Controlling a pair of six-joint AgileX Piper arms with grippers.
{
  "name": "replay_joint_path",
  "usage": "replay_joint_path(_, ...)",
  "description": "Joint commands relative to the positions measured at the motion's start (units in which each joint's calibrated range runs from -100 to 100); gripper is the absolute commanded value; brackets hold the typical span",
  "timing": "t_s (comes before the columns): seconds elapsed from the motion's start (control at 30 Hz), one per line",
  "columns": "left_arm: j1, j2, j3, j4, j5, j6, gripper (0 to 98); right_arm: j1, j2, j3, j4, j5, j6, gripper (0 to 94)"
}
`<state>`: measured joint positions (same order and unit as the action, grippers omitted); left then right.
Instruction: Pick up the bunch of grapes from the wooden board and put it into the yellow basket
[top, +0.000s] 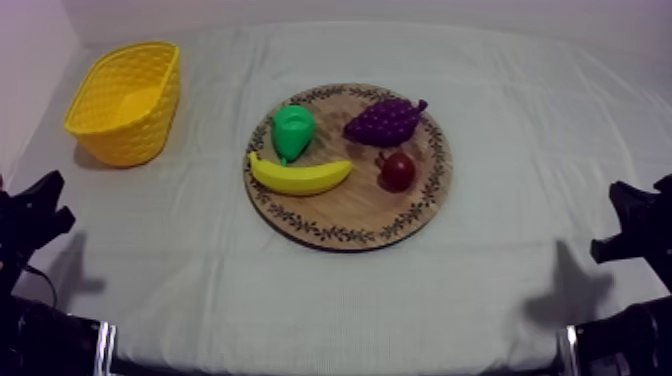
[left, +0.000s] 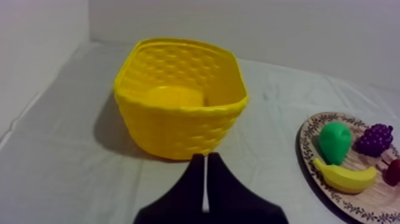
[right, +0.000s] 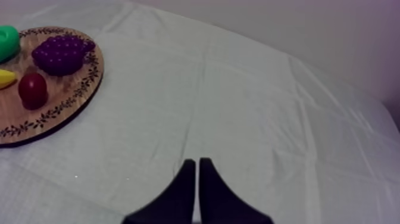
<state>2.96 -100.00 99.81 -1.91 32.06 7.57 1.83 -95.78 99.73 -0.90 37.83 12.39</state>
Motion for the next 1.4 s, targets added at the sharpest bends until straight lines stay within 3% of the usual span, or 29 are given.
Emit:
replay_joint_path(0.0, 0.03, 0.0, -0.03, 0.02, 0.04, -0.17, 0.1, 0.01, 0.03, 0.04, 0.0, -0.01, -0.01, 0.2)
replay_joint_path(0.3, 0.11, 0.0, -0.03, -0.04, 0.15, -3.06, 0.0, 0.01, 0.03, 0.04, 0.0, -0.01, -0.01, 0.2)
replay_joint_path(0.8, 0.5, 1.19, -19.25, -0.57, 13.16, -2.31, 0.0, 0.01, 0.03, 0.04, 0.0, -0.01, -0.01, 0.2)
replay_joint_path(1.03, 2.94, 10.14, -32.15, -0.67, 16.76, -3.21, 0.0, 0.01, 0.03, 0.04, 0.0, -0.01, -0.01, 0.2)
replay_joint_path(1.37, 7.51, 28.36, -45.93, 0.67, 18.08, -7.8, 0.0, 0.01, 0.03, 0.04, 0.0, -0.01, -0.01, 0.2)
